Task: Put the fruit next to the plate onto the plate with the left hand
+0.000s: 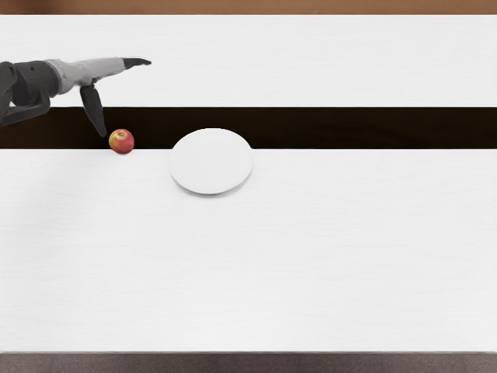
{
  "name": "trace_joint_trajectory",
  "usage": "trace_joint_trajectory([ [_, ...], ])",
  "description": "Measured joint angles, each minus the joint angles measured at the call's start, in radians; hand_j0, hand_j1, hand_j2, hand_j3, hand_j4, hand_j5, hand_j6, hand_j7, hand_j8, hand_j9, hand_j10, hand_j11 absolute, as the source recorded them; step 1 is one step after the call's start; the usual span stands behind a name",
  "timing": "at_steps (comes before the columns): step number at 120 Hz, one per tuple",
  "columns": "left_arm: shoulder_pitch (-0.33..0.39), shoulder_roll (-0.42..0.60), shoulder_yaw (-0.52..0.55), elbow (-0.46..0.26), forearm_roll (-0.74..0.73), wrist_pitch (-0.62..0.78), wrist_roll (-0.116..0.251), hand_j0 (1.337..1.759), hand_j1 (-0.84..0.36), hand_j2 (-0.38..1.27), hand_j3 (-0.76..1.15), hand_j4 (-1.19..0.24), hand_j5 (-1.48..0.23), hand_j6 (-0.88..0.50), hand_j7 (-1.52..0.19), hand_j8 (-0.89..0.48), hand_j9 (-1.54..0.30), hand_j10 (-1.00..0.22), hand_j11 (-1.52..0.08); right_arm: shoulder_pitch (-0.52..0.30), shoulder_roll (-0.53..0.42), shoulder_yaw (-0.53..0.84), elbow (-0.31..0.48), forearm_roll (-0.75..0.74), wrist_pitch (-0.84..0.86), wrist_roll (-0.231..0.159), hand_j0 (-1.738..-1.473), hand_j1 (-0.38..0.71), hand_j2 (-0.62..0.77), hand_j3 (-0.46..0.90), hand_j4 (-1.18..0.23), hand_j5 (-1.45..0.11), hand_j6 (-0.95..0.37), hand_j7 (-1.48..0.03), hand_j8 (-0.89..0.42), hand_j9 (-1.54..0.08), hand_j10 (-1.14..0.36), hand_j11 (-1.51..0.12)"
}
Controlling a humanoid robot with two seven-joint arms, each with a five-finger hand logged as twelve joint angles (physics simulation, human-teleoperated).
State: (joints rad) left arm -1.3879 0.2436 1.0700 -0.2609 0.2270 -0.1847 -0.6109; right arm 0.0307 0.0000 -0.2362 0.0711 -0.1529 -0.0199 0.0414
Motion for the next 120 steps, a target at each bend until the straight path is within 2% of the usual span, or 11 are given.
trace_joint_trajectory([
  [9, -0.018, 0.0, 0.02, -0.001, 0.002, -0.094, 0.0, 1.658, 0.33, 0.01, 0.0, -0.03, -0.03, -0.03, -0.03, -0.03, -0.03, -0.02, -0.03, 0.0, 0.0, 0.0, 0.0, 0.0, 0.0, 0.0, -1.658, -0.35, 0.0, 0.0, 0.0, 0.0, 0.0, 0.0, 0.0, 0.0, 0.0, 0.0],
  [18, -0.007, -0.004, 0.03, 0.0, 0.006, -0.14, 0.0, 1.658, 0.33, 0.01, 0.0, -0.03, -0.03, -0.03, -0.03, -0.03, -0.03, -0.02, -0.03, 0.0, 0.0, 0.0, 0.0, 0.0, 0.0, 0.0, -1.658, -0.35, 0.0, 0.0, 0.0, 0.0, 0.0, 0.0, 0.0, 0.0, 0.0, 0.0],
  [47, -0.041, -0.057, 0.035, 0.002, 0.071, -0.199, 0.0, 1.658, 0.33, 0.01, 0.0, -0.02, -0.02, -0.02, -0.02, -0.02, -0.02, -0.02, -0.02, 0.0, 0.0, 0.0, 0.0, 0.0, 0.0, 0.0, -1.658, -0.35, 0.0, 0.0, 0.0, 0.0, 0.0, 0.0, 0.0, 0.0, 0.0, 0.0],
  [58, -0.027, -0.064, 0.033, 0.033, 0.077, -0.204, 0.001, 1.658, 0.33, 0.01, 0.0, -0.02, -0.02, -0.02, -0.02, -0.02, -0.02, -0.02, -0.02, 0.0, 0.0, 0.0, 0.0, 0.0, 0.0, 0.0, -1.658, -0.35, 0.0, 0.0, 0.0, 0.0, 0.0, 0.0, 0.0, 0.0, 0.0, 0.0],
  [62, -0.026, -0.073, 0.033, 0.042, 0.08, -0.204, 0.029, 1.658, 0.33, 0.01, 0.0, -0.02, -0.02, -0.02, -0.02, -0.02, -0.02, -0.02, -0.02, 0.0, 0.0, 0.0, 0.0, 0.0, 0.0, 0.0, -1.658, -0.35, 0.0, 0.0, 0.0, 0.0, 0.0, 0.0, 0.0, 0.0, 0.0, 0.0],
  [78, -0.025, -0.086, 0.031, 0.073, 0.082, -0.206, 0.201, 1.658, 0.33, 0.0, 0.0, -0.02, -0.02, -0.02, -0.02, -0.02, -0.02, -0.02, -0.02, 0.0, 0.0, 0.0, 0.0, 0.0, 0.0, 0.0, -1.658, -0.35, 0.0, 0.0, 0.0, 0.0, 0.0, 0.0, 0.0, 0.0, 0.0, 0.0],
  [85, -0.025, -0.104, 0.03, 0.079, 0.08, -0.206, 0.251, 1.658, 0.33, 0.0, 0.0, -0.02, -0.02, -0.02, -0.02, -0.02, -0.02, -0.02, -0.02, 0.0, 0.0, 0.0, 0.0, 0.0, 0.0, 0.0, -1.658, -0.35, 0.0, 0.0, 0.0, 0.0, 0.0, 0.0, 0.0, 0.0, 0.0, 0.0],
  [95, -0.013, -0.131, 0.03, 0.083, 0.079, -0.206, 0.288, 1.658, 0.33, 0.0, 0.0, -0.02, -0.02, -0.02, -0.02, -0.02, -0.02, -0.02, -0.02, 0.0, 0.0, 0.0, 0.0, 0.0, 0.0, 0.0, -1.658, -0.35, 0.0, 0.0, 0.0, 0.0, 0.0, 0.0, 0.0, 0.0, 0.0, 0.0],
  [116, 0.031, -0.145, 0.032, 0.11, 0.083, -0.203, 0.315, 1.658, 0.32, 0.01, 0.0, -0.03, -0.03, -0.03, -0.03, -0.03, -0.03, -0.03, -0.03, 0.0, 0.0, 0.0, 0.0, 0.0, 0.0, 0.0, -1.658, -0.35, 0.0, 0.0, 0.0, 0.0, 0.0, 0.0, 0.0, 0.0, 0.0, 0.0],
  [120, 0.032, -0.157, 0.033, 0.114, 0.084, -0.203, 0.337, 1.658, 0.3, 0.01, 0.0, -0.05, -0.06, -0.05, -0.06, -0.05, -0.06, -0.05, -0.06, 0.0, 0.0, 0.0, 0.0, 0.0, 0.0, 0.0, -1.658, -0.35, 0.0, 0.0, 0.0, 0.0, 0.0, 0.0, 0.0, 0.0, 0.0, 0.0],
])
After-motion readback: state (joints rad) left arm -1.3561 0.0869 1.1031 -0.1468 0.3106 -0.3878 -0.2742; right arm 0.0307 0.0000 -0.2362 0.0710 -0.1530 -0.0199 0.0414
